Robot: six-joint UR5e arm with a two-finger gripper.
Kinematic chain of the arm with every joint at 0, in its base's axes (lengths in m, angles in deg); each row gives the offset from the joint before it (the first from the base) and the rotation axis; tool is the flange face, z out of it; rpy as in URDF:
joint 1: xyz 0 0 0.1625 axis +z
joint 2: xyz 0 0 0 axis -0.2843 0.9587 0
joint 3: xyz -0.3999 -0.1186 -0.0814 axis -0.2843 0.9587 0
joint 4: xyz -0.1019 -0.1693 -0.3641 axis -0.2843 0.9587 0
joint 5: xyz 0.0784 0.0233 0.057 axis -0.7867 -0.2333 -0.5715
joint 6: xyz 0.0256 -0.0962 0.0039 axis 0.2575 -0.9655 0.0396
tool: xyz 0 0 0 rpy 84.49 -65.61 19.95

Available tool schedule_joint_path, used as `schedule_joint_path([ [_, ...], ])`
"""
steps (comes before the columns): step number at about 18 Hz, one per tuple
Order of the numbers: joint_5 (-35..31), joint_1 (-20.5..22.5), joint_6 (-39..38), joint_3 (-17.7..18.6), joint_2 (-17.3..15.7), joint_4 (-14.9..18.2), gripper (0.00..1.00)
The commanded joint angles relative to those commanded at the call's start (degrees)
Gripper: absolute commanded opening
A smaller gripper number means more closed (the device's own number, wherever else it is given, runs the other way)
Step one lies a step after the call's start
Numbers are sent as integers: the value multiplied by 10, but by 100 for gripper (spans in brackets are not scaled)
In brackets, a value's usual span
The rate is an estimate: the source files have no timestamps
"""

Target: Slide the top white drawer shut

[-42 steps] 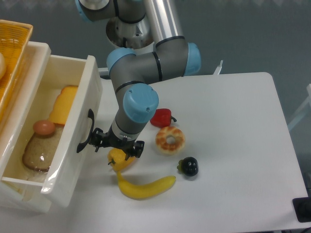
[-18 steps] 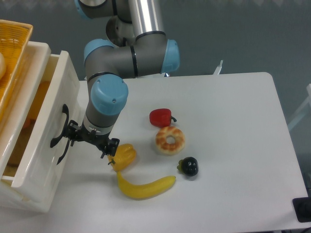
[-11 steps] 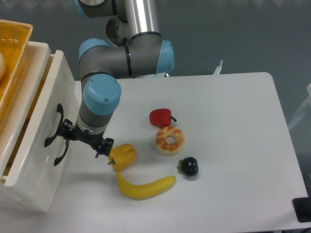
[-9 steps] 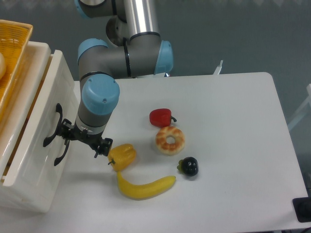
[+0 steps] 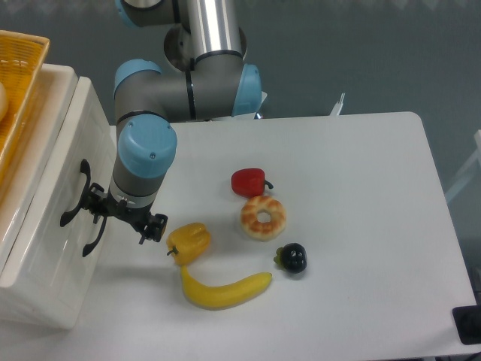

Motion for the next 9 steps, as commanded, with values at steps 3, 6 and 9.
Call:
schedule_joint_path([
  [3, -1, 0, 3, 0, 0, 0, 100],
  [6, -1, 4, 18, -5, 3, 0, 100],
  [9, -1, 25, 57, -10, 0, 0, 100],
])
